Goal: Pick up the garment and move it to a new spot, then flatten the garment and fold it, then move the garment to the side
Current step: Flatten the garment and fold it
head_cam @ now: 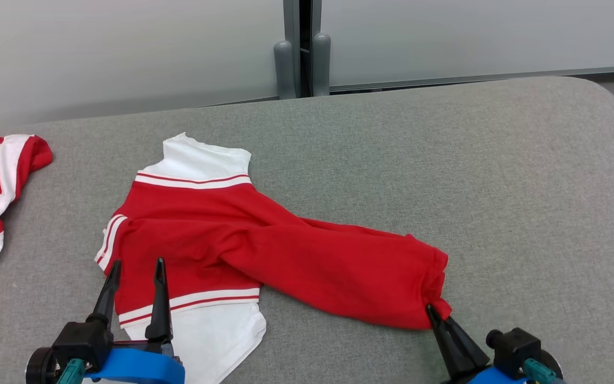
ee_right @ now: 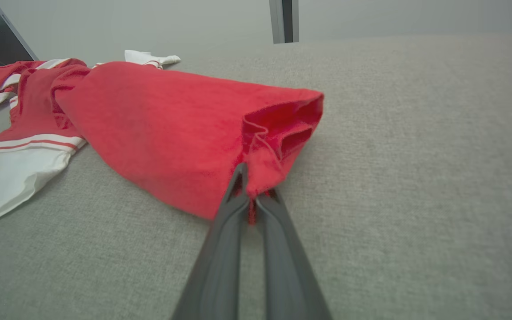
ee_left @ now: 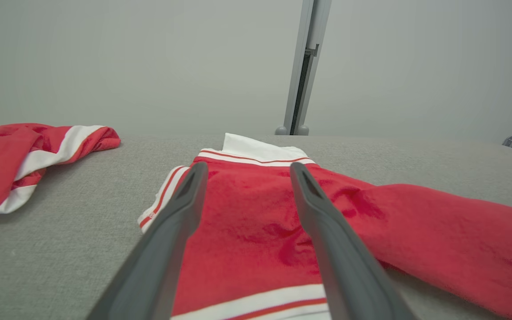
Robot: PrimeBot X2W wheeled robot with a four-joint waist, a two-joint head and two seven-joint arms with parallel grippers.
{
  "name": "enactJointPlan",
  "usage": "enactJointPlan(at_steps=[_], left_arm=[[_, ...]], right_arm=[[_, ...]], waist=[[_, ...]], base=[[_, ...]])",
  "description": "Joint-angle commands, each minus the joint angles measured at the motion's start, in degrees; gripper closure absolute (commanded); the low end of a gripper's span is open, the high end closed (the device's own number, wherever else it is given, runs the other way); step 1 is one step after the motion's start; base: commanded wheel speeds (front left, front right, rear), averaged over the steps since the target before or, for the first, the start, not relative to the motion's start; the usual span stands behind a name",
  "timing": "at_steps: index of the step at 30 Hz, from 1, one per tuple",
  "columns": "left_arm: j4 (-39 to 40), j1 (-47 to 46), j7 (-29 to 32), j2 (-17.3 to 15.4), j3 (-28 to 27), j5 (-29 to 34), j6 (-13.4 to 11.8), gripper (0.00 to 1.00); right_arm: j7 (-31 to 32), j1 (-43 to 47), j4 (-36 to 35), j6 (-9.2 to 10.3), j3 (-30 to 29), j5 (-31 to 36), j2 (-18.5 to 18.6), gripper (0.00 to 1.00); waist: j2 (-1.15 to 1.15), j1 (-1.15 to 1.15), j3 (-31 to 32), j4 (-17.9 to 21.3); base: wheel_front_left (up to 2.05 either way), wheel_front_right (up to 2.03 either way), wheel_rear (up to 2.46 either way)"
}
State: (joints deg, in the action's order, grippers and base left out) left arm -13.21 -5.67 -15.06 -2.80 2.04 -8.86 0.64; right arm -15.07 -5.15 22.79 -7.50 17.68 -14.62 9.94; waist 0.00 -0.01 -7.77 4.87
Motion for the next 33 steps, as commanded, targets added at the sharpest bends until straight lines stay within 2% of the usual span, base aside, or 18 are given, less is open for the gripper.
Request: enactJointPlan(at_steps=[1,2,3,4,5,12,18,24,33], left_arm=[[-0.19,0.72,-0.16,-0.2,0.03,0.13,0.0,0.0],[-0.23,0.68,-0.16,-0.2,0.07,0.13,0.03,0.0],[-0.23,0.61,-0.16,-0.19,0.12,0.13,0.08,0.0],[-0.3,0.54,-0.16,-0.19,0.14,0.12,0.13,0.0],[-0.36,0.49,-0.16,-0.2,0.12,0.09,0.18,0.0],[-0.39,0.76,-0.16,-0.19,-0.34,0.25,0.13,0.0],[-0.09,0.56,-0.16,-0.19,-0.24,0.22,-0.24,0.0],[0.01,-0.74,-0.16,-0.19,0.32,0.16,-0.27,0.0],[-0.21,-2.11,-0.16,-0.2,1.27,-0.62,-0.51,0.0]], right_arm=[[-0.12,1.52,0.3,0.02,0.9,-0.06,-0.23,1.0],[-0.12,2.0,0.51,0.02,1.29,-0.22,-0.24,1.0],[-0.12,2.16,0.32,0.02,1.25,-0.15,-0.24,0.75],[-0.13,2.42,-0.02,0.02,1.17,0.01,-0.28,0.22],[-0.12,2.82,-0.18,0.02,0.9,0.13,-0.38,0.0],[-0.11,2.79,-5.96,0.02,-3.79,1.49,0.2,0.0],[-0.11,-2.25,-8.79,0.02,-6.48,3.77,2.06,0.0],[0.45,-11.73,-5.39,0.02,-4.27,5.14,4.25,0.0],[8.67,-22.15,5.94,0.02,1.07,4.03,5.4,0.0]], waist=[[0.0,0.01,-0.07,0.07],[0.0,0.01,-0.12,0.07],[0.0,0.01,-0.17,0.05],[0.0,0.01,-0.21,0.02],[0.0,0.01,-0.21,0.0],[0.0,0.01,0.05,-0.27],[0.0,0.01,-0.2,-0.63],[0.0,0.01,-1.36,-1.46],[0.0,0.01,-2.89,-4.0]], base=[[0.0,0.0,0.0],[0.0,0.0,0.0],[0.0,0.0,0.0],[0.0,0.0,0.0],[0.0,0.0,0.0],[0.0,0.0,0.0],[0.0,0.0,0.0],[0.0,0.0,0.0],[0.0,0.0,0.0]])
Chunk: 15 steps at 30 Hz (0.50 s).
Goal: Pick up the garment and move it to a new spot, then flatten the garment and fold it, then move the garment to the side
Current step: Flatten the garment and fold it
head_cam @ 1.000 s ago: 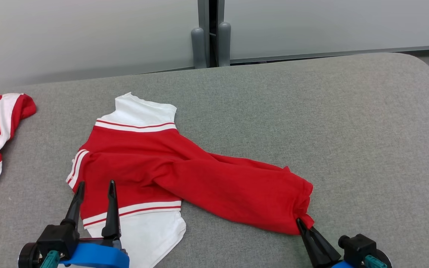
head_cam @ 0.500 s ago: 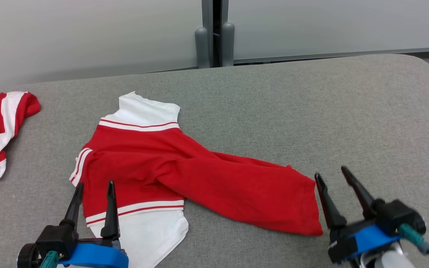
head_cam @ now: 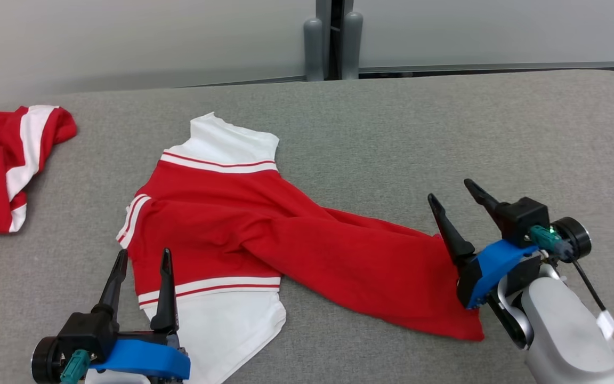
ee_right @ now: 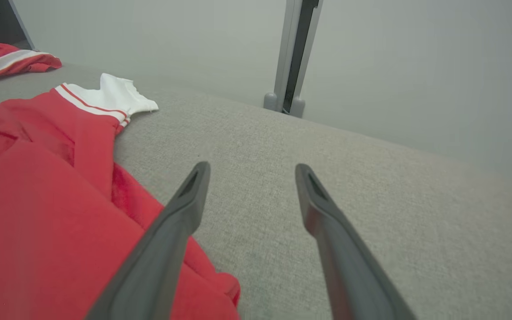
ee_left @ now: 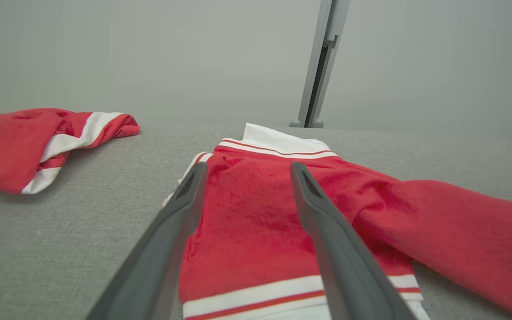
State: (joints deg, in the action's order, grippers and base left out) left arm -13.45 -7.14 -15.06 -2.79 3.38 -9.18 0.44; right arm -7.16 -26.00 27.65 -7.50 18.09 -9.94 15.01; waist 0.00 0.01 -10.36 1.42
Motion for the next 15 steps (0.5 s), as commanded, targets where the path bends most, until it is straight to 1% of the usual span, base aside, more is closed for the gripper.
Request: enactJointPlan(at_steps=[1,8,9,15], left_arm=[[0.02,-0.69,-0.16,-0.2,-0.07,-0.26,-0.3,0.0],[0.14,-0.66,-0.16,-0.2,0.06,-0.62,-0.61,0.0],[0.14,-0.66,-0.16,-0.2,0.06,-0.62,-0.61,0.0],[0.09,-0.58,-0.16,-0.2,-0.1,-0.63,-0.79,0.0]], right_arm=[[1.51,-1.67,2.49,0.02,1.48,-0.75,0.52,0.0],[5.91,-3.27,11.0,0.02,7.22,-4.89,1.48,0.0],[5.91,-3.27,11.0,0.02,7.22,-4.89,1.48,0.0],[8.65,-3.52,15.27,0.02,12.05,-8.49,1.74,0.0]], waist=[[0.0,-0.01,-0.4,-0.84],[0.0,-0.01,-0.75,-1.89],[0.0,-0.01,-0.75,-1.89],[0.0,-0.01,-0.65,-1.59]], base=[[0.0,0.0,0.0],[0.0,0.0,0.0],[0.0,0.0,0.0],[0.0,0.0,0.0]])
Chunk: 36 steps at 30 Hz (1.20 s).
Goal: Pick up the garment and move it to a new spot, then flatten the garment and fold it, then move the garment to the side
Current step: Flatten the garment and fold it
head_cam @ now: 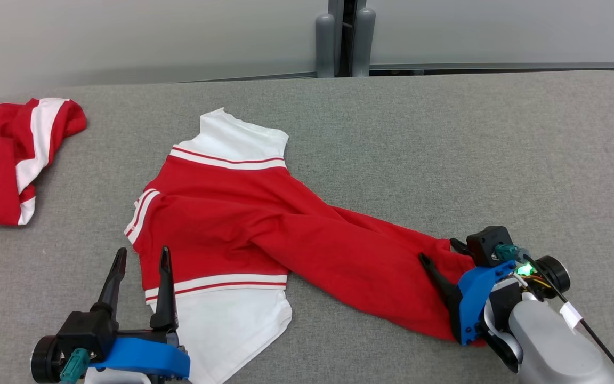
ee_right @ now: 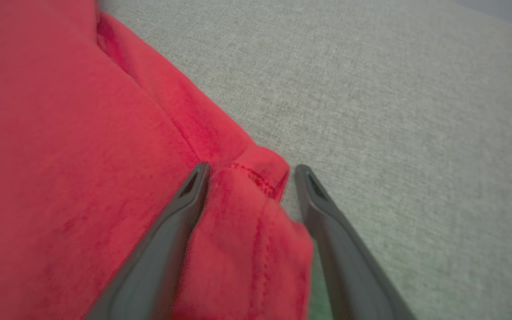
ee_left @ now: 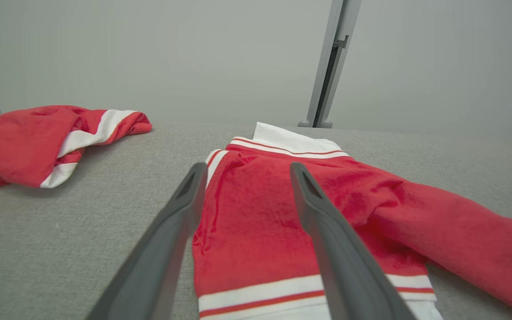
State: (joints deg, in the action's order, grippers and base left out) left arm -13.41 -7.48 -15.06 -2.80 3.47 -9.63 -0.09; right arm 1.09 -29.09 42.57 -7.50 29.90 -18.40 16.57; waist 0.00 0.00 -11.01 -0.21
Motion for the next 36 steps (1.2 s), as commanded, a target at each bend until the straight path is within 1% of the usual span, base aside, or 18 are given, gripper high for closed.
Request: enactJointPlan(at_steps=[1,2,3,4,5,9,13,16,22,31,32,33,36], left_arm=[[-0.04,-0.36,-0.16,-0.19,-0.15,-0.17,-0.22,0.0],[-0.14,-0.54,-0.16,-0.19,-0.13,-0.15,-0.15,0.0],[-0.17,-0.68,-0.16,-0.18,-0.06,-0.14,-0.12,0.0],[-0.19,-0.74,-0.16,-0.19,-0.01,-0.12,-0.07,0.0],[-0.22,-0.71,-0.16,-0.19,0.04,-0.09,-0.08,0.0],[-0.32,-0.53,-0.16,-0.19,-0.14,0.08,-0.05,0.0],[-0.5,-0.05,-0.16,-0.19,-0.28,0.14,-0.01,0.0],[-0.45,0.15,-0.16,-0.19,-0.06,0.04,-0.01,0.0],[-0.05,-0.18,-0.16,-0.19,0.28,-0.32,0.14,0.0],[0.17,-1.5,-0.16,-0.19,0.67,-0.39,-0.06,0.0],[0.18,-1.66,-0.16,-0.19,0.66,-0.36,-0.1,0.0],[0.18,-1.83,-0.16,-0.19,0.73,-0.35,-0.16,0.0],[0.26,-2.02,-0.16,-0.19,0.9,-0.36,-0.23,0.0]], right_arm=[[0.72,-0.39,0.92,0.02,1.03,-0.59,0.13,0.0],[0.9,-0.41,1.43,0.02,1.75,-1.23,0.11,0.0],[0.87,-0.6,1.75,0.02,2.47,-1.84,0.12,0.29],[0.32,-0.87,1.92,0.01,3.0,-2.41,0.16,0.83],[-0.22,-1.34,2.06,0.02,3.37,-2.69,0.28,1.0],[-4.44,-4.26,3.1,0.03,2.75,-2.68,0.99,1.0],[-11.37,-7.11,4.29,0.03,-0.78,-1.0,1.18,1.0],[-14.44,-8.84,4.57,0.03,-3.51,0.48,0.79,1.0],[-15.95,-11.39,5.15,0.03,-7.52,2.51,0.28,1.0],[-16.25,-16.58,10.39,0.03,-9.67,5.58,-0.81,1.0],[-16.26,-17.01,11.26,0.03,-9.94,5.83,-1.13,0.58],[-16.28,-17.38,12.25,0.03,-10.24,6.19,-1.34,0.0],[-16.32,-18.13,12.71,0.03,-11.94,6.95,-1.62,0.0]], waist=[[0.0,0.0,0.03,0.11],[0.0,0.0,0.06,0.19],[0.0,0.0,0.08,0.26],[0.0,0.0,0.1,0.33],[0.0,0.0,0.13,0.4],[0.0,0.0,0.42,0.74],[0.0,0.0,0.98,0.96],[0.0,0.0,1.18,0.95],[0.0,0.0,0.39,0.49],[0.0,0.0,-1.53,-0.36],[0.0,0.0,-1.66,-0.42],[0.0,0.0,-1.77,-0.45],[0.0,0.0,-2.09,-0.43]], base=[[0.0,0.0,0.0],[0.0,0.0,0.0],[0.0,0.0,0.0],[0.0,0.0,0.0],[0.0,0.0,0.0],[0.0,0.0,0.0],[0.0,0.0,0.0],[0.0,0.0,0.0],[0.0,0.0,0.0],[0.0,0.0,0.0],[0.0,0.0,0.0],[0.0,0.0,0.0],[0.0,0.0,0.0]])
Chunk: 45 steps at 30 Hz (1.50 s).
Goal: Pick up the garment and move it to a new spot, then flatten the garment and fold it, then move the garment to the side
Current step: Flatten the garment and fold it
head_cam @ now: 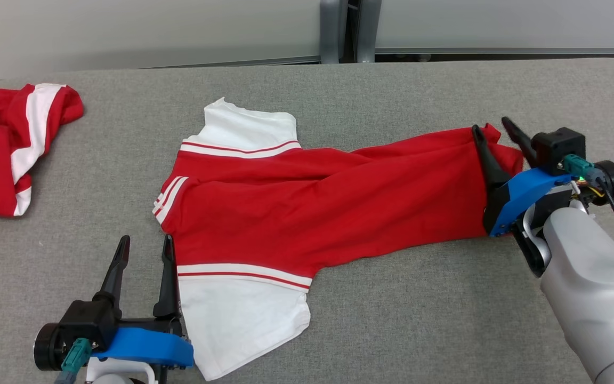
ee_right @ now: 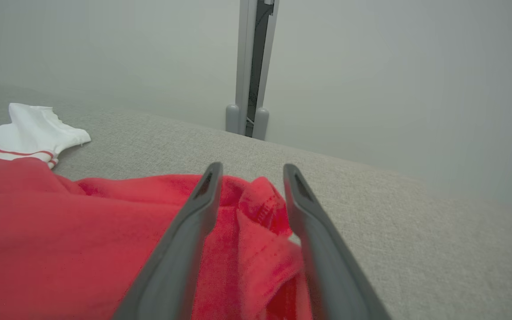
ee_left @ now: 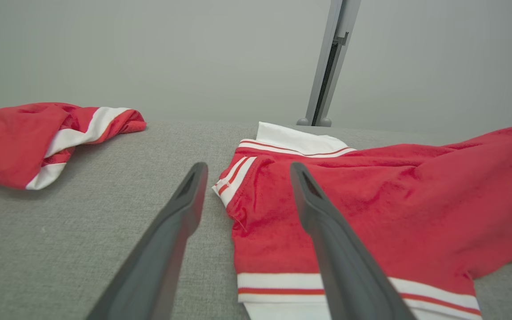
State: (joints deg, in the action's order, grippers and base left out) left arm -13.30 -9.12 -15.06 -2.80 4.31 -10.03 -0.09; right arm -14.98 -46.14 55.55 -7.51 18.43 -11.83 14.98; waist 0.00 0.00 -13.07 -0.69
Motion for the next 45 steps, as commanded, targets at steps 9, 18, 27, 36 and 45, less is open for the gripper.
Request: enactJointPlan(at_steps=[9,18,27,36,45], left_arm=[[0.91,0.27,-0.16,-0.2,-1.36,1.27,-0.04,0.0],[2.14,3.59,-0.16,-0.19,-3.4,2.88,0.21,0.0],[3.02,6.53,-0.16,-0.2,-4.17,4.05,0.35,0.0],[4.17,9.48,-0.16,-0.2,-5.15,4.64,-0.69,0.0],[4.47,11.06,-0.16,-0.19,-5.28,5.35,-1.15,0.0]], right_arm=[[-0.18,7.31,-12.48,0.03,-8.22,3.13,-0.36,0.0],[-0.16,26.5,-31.06,0.03,-14.33,3.89,-3.65,0.0],[-0.16,37.25,-38.79,0.03,-16.48,5.15,-7.38,0.0],[-0.17,43.61,-43.76,0.03,-16.84,6.66,-9.35,0.0],[-0.17,46.06,-43.34,0.03,-17.32,7.06,-10.08,0.0]], waist=[[0.0,0.0,1.44,1.92],[0.0,0.0,5.84,5.24],[0.0,0.0,8.84,6.34],[0.0,0.0,11.41,5.74],[0.0,0.0,12.46,4.61]], base=[[0.0,0.0,0.0],[0.0,0.0,0.0],[0.0,0.0,0.0],[0.0,0.0,0.0],[0.0,0.0,0.0]])
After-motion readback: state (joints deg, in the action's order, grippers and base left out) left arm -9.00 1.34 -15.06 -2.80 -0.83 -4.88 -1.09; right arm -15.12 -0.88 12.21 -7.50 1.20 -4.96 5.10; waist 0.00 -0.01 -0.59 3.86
